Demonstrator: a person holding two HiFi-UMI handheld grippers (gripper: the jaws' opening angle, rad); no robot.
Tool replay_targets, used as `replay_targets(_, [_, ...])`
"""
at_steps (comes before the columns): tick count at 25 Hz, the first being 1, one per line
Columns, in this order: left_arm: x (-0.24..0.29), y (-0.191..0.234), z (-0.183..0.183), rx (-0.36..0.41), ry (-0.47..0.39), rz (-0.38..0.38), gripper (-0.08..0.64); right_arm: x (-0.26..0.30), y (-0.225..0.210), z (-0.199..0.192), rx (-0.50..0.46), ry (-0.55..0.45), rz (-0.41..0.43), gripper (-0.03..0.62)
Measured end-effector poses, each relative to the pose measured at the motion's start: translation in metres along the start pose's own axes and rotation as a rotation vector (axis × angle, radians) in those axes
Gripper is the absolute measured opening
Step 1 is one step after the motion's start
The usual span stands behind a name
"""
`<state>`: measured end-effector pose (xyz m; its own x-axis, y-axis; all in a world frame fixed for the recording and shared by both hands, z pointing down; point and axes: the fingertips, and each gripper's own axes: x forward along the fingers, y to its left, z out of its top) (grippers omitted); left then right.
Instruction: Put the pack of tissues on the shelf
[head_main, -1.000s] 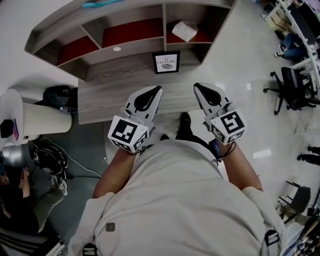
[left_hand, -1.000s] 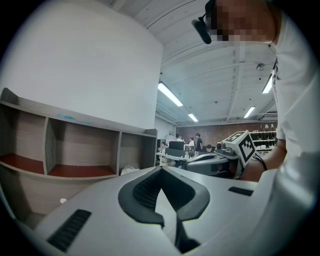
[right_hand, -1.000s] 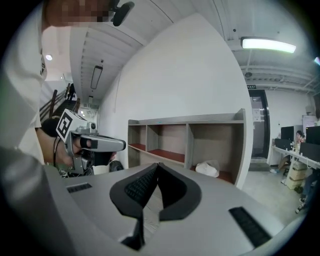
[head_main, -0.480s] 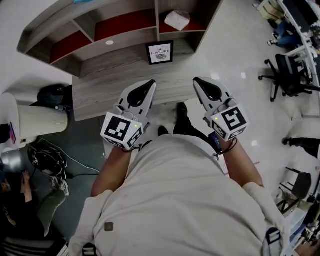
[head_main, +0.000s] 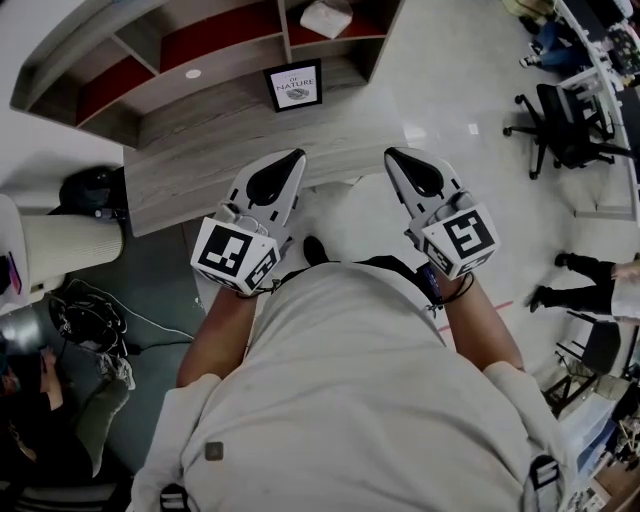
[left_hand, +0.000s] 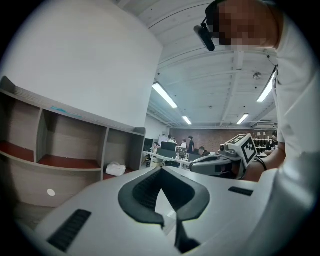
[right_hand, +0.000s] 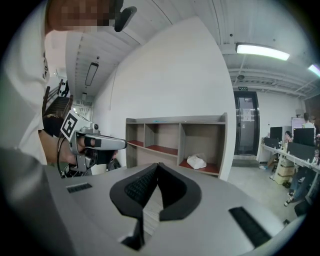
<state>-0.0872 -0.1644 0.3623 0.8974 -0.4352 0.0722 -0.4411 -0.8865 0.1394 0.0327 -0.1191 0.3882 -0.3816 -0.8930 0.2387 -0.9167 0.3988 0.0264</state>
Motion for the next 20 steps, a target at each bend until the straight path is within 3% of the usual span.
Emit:
replay_targets(7, [0.026,-0.047,-0.002,0.006,0.009,0.007,0.015,-0.05,-0.027,-0.012,0.014,-0.009,0.01,0.021])
replay_targets(20, [0.067,-0.179,-0.009,0.01,0.01,0.064,0.015,-0.184,-0.085,-0.04,0.014,-0.053,0.044,0.02])
